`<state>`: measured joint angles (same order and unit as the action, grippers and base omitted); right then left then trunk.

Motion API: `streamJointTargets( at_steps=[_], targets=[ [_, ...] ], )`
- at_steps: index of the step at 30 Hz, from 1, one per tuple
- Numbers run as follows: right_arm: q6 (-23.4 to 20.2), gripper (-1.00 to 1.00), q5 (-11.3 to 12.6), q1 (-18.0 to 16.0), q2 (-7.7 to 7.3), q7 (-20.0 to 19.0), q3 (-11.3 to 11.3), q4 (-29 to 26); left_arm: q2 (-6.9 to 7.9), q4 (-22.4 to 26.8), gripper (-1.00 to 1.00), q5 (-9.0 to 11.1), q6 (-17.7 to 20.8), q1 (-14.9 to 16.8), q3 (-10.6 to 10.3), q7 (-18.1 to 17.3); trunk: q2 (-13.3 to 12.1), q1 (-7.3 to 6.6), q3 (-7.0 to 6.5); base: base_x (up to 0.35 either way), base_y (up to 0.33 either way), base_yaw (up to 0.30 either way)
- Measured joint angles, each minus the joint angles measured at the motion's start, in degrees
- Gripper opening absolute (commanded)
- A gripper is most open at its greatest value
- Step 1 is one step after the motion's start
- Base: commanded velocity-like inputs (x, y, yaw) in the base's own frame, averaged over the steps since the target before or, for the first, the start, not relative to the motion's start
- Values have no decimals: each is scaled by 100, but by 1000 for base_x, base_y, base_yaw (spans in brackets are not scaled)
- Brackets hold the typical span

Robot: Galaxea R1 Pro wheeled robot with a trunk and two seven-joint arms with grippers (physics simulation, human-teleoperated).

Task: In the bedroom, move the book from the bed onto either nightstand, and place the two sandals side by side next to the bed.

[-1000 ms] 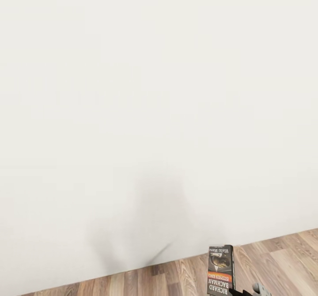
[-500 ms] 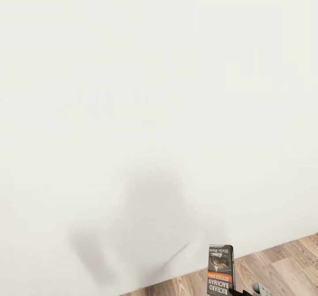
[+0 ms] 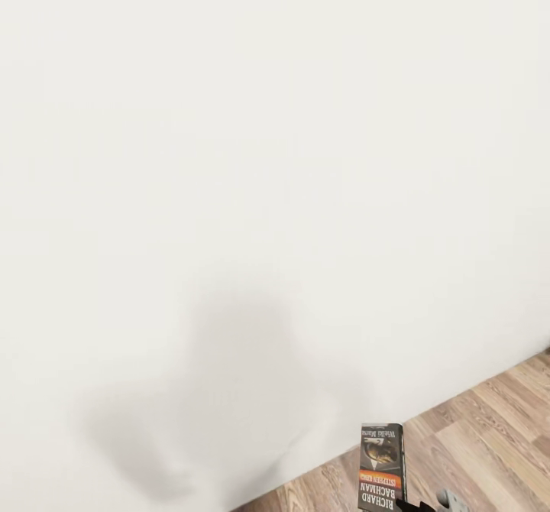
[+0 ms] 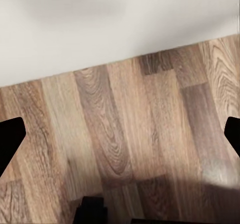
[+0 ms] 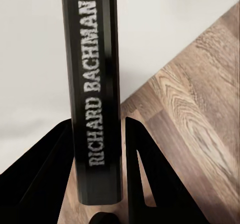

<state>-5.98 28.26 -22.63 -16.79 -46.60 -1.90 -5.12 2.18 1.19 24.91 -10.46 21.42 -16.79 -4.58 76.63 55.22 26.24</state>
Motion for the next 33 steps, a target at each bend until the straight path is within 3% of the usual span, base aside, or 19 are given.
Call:
streamJointTargets(
  at_steps=[33],
  targets=[
    [0, -100, 1, 0, 0, -1, -1, 1, 0, 0, 100, -1, 0, 0, 0, 0, 0, 0, 0, 0, 0, -290]
  ],
)
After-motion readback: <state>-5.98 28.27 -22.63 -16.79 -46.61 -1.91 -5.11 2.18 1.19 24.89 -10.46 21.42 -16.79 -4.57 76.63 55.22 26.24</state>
